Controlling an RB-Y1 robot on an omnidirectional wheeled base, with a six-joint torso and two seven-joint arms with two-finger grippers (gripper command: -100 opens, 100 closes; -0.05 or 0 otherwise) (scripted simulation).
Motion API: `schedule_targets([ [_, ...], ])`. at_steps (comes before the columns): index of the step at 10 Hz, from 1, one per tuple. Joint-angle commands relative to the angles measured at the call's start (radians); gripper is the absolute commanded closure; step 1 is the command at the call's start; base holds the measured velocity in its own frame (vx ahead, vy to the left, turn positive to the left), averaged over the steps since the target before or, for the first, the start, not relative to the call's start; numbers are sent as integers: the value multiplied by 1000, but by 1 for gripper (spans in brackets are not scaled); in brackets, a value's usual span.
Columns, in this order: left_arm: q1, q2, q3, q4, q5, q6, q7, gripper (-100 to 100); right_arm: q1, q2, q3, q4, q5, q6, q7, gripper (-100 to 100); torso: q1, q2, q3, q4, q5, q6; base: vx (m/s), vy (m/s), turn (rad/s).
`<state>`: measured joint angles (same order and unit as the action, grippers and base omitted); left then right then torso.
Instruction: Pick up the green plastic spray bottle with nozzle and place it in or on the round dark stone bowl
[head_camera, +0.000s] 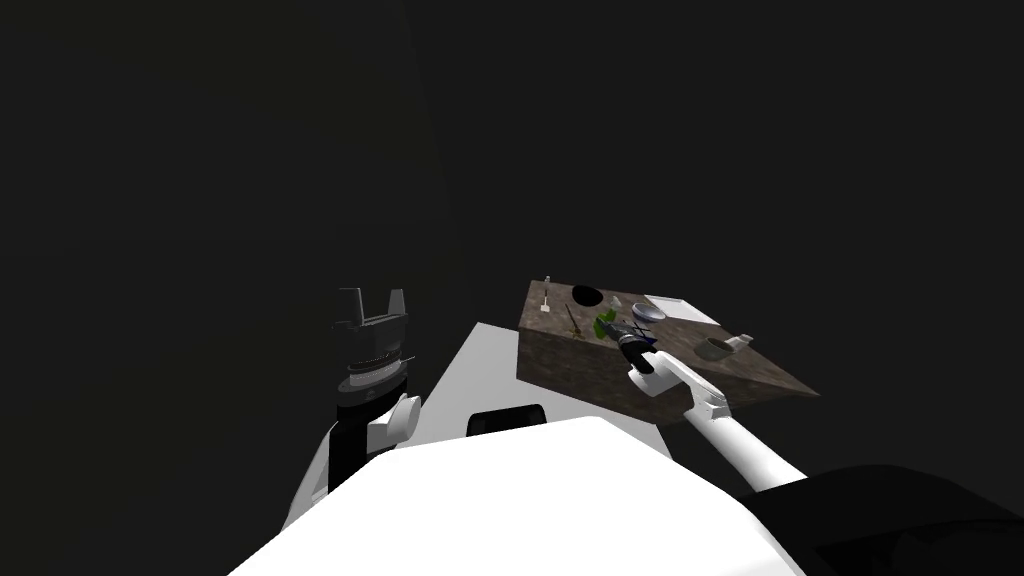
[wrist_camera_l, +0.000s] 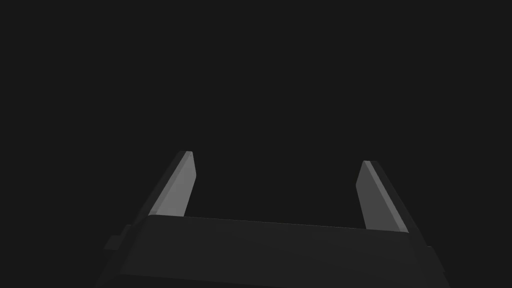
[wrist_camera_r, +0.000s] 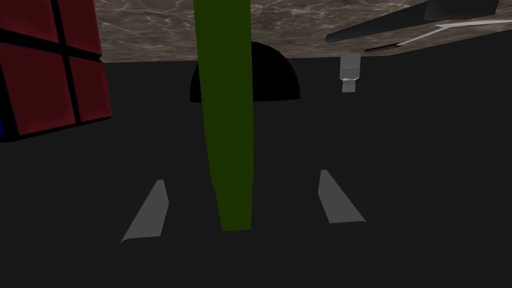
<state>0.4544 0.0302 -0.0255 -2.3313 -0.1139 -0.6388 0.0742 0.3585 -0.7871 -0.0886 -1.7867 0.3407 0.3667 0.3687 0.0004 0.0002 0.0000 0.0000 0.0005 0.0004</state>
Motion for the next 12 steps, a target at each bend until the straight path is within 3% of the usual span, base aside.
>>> schedule_targets([
  [1,0,0,0,0,0,0,0,0,-27,16,-4,21,9,30,3,-100,0,0,0,0,0,0,-73,-36,282],
  [6,0,0,0,0,0,0,0,0,-122,70,-19,93,41,134,14,-100,-7,8,5,2,-2,0,-129,-83,252],
  [8,0,0,0,0,0,0,0,0,-126,68,-18,92,38,139,14,-100,-7,9,5,2,-2,0,-102,-49,189],
  [9,0,0,0,0,0,0,0,0,-128,69,-18,94,39,143,15,100,-5,5,3,1,-1,1,-11,-6,-12],
  [12,0,0,0,0,0,0,0,0,-128,69,-19,94,39,144,15,100,-2,0,0,0,-1,0,-2,-2,-3],
])
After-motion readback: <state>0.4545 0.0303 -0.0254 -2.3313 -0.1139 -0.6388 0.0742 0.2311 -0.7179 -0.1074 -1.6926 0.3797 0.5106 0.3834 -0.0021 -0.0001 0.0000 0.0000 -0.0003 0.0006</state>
